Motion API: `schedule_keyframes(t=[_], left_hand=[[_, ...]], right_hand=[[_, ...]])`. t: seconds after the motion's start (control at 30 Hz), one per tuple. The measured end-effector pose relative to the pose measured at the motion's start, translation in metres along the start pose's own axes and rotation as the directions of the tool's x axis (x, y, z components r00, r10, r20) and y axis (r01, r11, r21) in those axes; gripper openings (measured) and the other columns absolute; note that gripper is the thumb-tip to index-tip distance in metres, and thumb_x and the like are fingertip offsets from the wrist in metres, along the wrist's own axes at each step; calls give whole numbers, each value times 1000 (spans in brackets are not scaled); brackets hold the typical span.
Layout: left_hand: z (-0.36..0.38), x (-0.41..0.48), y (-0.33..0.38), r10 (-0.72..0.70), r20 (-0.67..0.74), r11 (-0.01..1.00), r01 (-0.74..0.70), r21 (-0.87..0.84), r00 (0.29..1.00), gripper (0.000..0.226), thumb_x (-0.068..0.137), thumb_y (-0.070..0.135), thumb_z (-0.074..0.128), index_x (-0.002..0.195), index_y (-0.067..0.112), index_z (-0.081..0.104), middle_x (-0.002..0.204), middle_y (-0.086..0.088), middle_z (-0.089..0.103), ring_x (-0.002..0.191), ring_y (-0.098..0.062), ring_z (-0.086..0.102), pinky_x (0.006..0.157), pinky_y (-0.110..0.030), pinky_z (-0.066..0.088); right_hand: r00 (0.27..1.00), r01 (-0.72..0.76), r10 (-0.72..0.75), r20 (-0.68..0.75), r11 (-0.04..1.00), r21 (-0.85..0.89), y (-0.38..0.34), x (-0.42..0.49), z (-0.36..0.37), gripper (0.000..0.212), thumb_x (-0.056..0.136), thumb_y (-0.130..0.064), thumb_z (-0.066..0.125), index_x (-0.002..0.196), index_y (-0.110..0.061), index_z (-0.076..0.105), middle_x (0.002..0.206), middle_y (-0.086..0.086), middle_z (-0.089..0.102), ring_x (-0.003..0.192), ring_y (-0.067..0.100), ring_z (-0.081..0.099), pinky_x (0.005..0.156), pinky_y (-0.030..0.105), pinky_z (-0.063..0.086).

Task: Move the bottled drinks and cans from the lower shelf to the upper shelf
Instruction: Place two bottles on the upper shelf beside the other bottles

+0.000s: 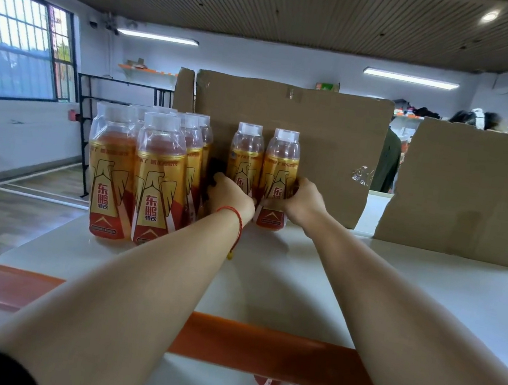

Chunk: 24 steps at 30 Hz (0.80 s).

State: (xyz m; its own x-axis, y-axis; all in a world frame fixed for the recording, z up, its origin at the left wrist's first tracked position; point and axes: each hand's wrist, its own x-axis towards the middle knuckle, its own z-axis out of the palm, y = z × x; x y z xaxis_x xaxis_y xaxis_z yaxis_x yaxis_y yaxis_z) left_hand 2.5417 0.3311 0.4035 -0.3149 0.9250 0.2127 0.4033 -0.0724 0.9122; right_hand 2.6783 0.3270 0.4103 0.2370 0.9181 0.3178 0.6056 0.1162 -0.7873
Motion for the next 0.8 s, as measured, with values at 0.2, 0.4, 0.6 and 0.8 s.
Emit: schedule_keyframes(t=[0.2, 0.4, 0.6, 0.8], left_hand=[[-2, 2, -3, 0, 25, 1000, 1, -22, 1000, 62, 83, 20, 77, 134, 9, 44, 134, -15, 55, 124, -36, 54, 101, -48, 48], [-2, 0, -5, 16, 23, 1000, -15, -15, 1000, 60, 83, 23, 76, 133, 9, 45, 132, -15, 57, 122, -36, 56, 100, -47, 50], [0, 0, -2, 0, 14, 1000, 0, -8, 1000, 60, 86, 22, 73, 136, 8, 42, 135, -16, 54, 124, -37, 54, 99, -47, 50], [1, -2, 1, -28, 30, 999, 28, 21, 999, 77, 84, 25, 77, 143, 7, 32, 143, -18, 47, 129, -39, 49, 103, -48, 48]], right_hand=[[1000, 1, 0, 6, 999, -33, 2, -3, 0, 63, 61, -30, 91, 115, -15, 63, 108, 2, 71, 100, 24, 66, 86, 37, 55], [1000, -6, 6, 7, 999, -39, 2, -3, 2, 67, 62, -32, 90, 119, -15, 59, 112, 2, 69, 103, 24, 65, 88, 40, 55], [1000, -13, 13, 1, 998, -59, 0, -6, 4, 68, 64, -34, 89, 121, -15, 57, 115, 2, 68, 105, 24, 63, 84, 34, 52], [1000, -19, 20, 16, 997, -75, -1, -11, 2, 65, 66, -36, 88, 119, -14, 58, 111, 2, 68, 100, 23, 64, 72, 28, 47]])
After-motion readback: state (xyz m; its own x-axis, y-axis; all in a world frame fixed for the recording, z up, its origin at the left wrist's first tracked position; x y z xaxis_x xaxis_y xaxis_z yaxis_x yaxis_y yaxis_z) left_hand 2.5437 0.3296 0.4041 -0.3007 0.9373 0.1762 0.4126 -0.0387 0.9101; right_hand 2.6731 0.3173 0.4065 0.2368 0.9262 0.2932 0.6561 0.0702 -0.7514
